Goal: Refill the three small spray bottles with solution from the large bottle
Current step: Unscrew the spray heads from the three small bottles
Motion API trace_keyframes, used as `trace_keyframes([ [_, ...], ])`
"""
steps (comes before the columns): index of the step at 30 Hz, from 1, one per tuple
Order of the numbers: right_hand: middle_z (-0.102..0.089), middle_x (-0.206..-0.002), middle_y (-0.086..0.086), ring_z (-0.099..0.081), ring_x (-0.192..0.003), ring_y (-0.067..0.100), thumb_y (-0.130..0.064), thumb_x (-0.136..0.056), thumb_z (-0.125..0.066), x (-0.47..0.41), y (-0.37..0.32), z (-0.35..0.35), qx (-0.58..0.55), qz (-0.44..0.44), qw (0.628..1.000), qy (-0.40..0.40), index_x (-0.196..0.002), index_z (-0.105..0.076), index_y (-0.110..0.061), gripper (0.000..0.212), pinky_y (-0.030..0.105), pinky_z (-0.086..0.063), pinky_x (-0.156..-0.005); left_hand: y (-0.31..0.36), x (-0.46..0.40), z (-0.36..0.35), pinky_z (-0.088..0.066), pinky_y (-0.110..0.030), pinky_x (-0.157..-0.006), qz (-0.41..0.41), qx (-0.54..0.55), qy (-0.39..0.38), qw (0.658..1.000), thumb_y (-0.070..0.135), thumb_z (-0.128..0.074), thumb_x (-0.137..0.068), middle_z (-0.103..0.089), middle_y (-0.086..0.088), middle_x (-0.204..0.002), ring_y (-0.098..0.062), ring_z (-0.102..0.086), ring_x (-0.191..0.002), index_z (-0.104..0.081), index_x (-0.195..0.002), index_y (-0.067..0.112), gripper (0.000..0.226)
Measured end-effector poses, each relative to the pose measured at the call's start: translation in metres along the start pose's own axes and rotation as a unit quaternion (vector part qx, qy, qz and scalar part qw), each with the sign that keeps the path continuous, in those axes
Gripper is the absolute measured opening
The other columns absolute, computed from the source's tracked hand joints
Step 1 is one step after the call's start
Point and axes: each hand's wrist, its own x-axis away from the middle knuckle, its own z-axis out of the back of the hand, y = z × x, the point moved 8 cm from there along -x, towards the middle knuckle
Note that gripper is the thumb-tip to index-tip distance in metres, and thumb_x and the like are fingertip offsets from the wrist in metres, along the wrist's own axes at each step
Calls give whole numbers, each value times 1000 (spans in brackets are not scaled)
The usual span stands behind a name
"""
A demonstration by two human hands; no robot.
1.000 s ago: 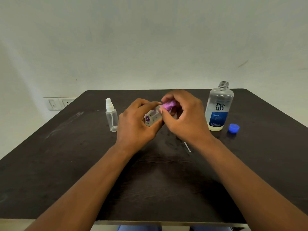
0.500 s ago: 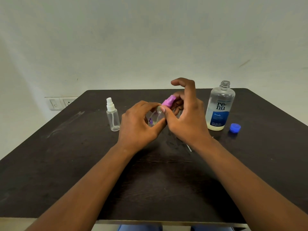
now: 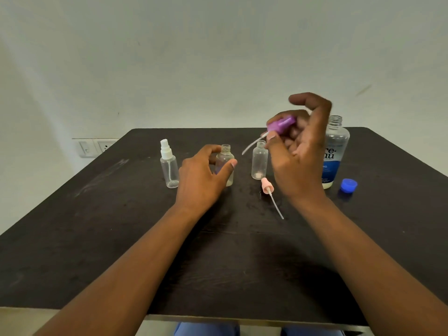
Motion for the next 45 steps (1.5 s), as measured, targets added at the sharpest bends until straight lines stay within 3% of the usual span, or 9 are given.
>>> trace_keyframes([
  [3,-65,-83,4,-66,-66,19,1,-95,-65,5,11,-16,62,-44,995,-71,-130,-40,-11,45,33,-55,-58,-6,-2,-2,-62,-39,-86,20,7,0,1000,47,-77,-90,-72,13,-101,-1,-68,-85,-67,-129,24,47],
  [6,-68,-81,-3,-65,-62,9,-12,-95,-73,13,24,-30,148,-81,977,-134,-130,-41,-18,48,17,-50,-58,-10,-2,-5,-62,-38,-86,24,10,-7,1000,44,-80,-88,-73,13,-103,1,-69,-86,-67,-128,25,46],
  [10,-69,-82,-6,-67,-71,6,-26,-95,-76,27,40,-42,266,-115,934,-209,-123,-46,-27,41,31,-61,-72,-12,-3,-7,-62,-39,-87,28,16,-12,999,43,-82,-86,-76,10,-108,-1,-71,-88,-67,-129,24,50],
  [13,-68,-86,-6,-68,-77,11,-29,-92,-79,32,48,-44,328,-122,905,-241,-104,-55,-29,27,39,-63,-74,-12,-3,-6,-63,-40,-87,29,12,-10,999,44,-83,-85,-77,7,-112,-4,-72,-85,-66,-130,23,53],
  [15,-68,-86,-8,-68,-82,14,-33,-86,-82,36,51,-45,370,-129,879,-272,-94,-60,-29,24,37,-61,-75,-10,-2,-5,-63,-41,-85,24,3,-4,1000,43,-83,-85,-76,7,-113,-4,-71,-78,-67,-130,23,51],
  [19,-70,-90,-9,-67,-87,17,-45,-84,-80,42,54,-48,433,-135,836,-309,-94,-62,-31,26,32,-55,-73,-7,-1,-1,-62,-41,-86,23,4,10,1000,42,-82,-85,-75,9,-117,-8,-72,-80,-67,-131,23,52],
  [28,-71,-98,-9,-67,-95,17,-51,-88,-74,49,51,-56,452,-121,817,-336,-109,-66,-34,28,33,-55,-75,-2,0,3,-60,-44,-91,25,15,11,999,38,-77,-87,-71,11,-123,-14,-71,-89,-60,-139,22,58],
  [34,-69,-91,-10,-65,-89,16,-49,-89,-70,50,49,-56,463,-116,818,-320,-103,-64,-32,22,30,-44,-68,0,0,5,-60,-40,-84,22,25,25,999,37,-73,-91,-67,12,-121,-7,-66,-74,-57,-142,21,56],
  [45,-69,-90,-8,-67,-88,19,-49,-92,-68,51,51,-58,469,-112,818,-314,-100,-62,-31,20,34,-53,-73,15,1,16,-48,-13,-64,-39,41,67,996,31,-69,-96,-60,6,-128,-11,-62,-63,-61,-136,19,43],
])
